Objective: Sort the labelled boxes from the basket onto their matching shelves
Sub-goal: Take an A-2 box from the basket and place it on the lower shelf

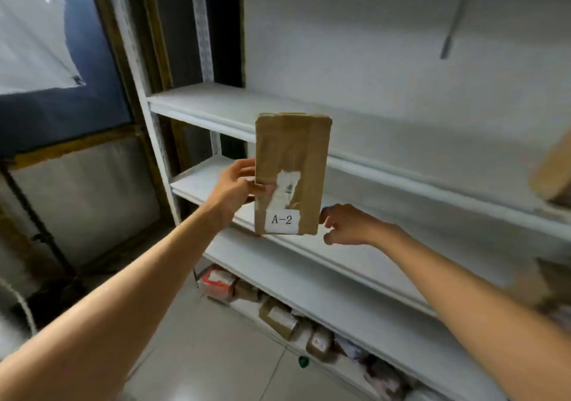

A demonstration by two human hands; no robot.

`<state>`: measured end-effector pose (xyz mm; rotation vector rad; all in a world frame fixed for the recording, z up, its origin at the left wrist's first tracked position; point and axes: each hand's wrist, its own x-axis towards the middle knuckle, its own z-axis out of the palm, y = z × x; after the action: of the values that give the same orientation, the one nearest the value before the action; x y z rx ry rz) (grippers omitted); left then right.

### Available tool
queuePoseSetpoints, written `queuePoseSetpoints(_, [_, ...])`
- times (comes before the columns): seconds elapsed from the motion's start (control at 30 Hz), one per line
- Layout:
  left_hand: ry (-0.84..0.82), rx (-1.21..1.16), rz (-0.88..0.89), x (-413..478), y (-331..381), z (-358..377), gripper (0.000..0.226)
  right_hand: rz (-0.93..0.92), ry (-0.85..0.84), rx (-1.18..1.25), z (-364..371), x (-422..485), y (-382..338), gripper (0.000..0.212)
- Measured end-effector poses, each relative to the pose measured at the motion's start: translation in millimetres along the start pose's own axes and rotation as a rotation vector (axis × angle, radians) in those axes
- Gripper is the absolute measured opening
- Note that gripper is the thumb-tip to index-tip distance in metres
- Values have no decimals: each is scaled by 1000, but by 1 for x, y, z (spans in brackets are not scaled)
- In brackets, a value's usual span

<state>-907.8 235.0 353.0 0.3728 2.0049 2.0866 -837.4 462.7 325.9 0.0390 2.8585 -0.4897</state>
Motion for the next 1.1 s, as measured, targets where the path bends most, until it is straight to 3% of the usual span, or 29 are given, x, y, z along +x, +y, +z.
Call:
queuePoseSetpoints(0.37, [-443,-49,9,55,-6,138,39,461,170,65,-16,-96,78,51])
queuePoseSetpoints(0.53, [-614,-41,104,58,12,206,50,606,226,86,-30,-139,123,49])
queuePoseSetpoints(0.73, [-722,35,138,58,0,258,63,705,268,157,-34,-163,166,28])
queuePoseSetpoints(0.87, [-780,202,68,53,-68,273,81,734,219,221,5,-176,198,39])
queuePoseSetpoints(1.0, [-722,297,-17,48,-139,291,88,776,135,269,57,-197,229,53])
queuePoseSetpoints(1.1, [-641,390,-9,49,-176,315,80,799,86,283,82,-212,251,56])
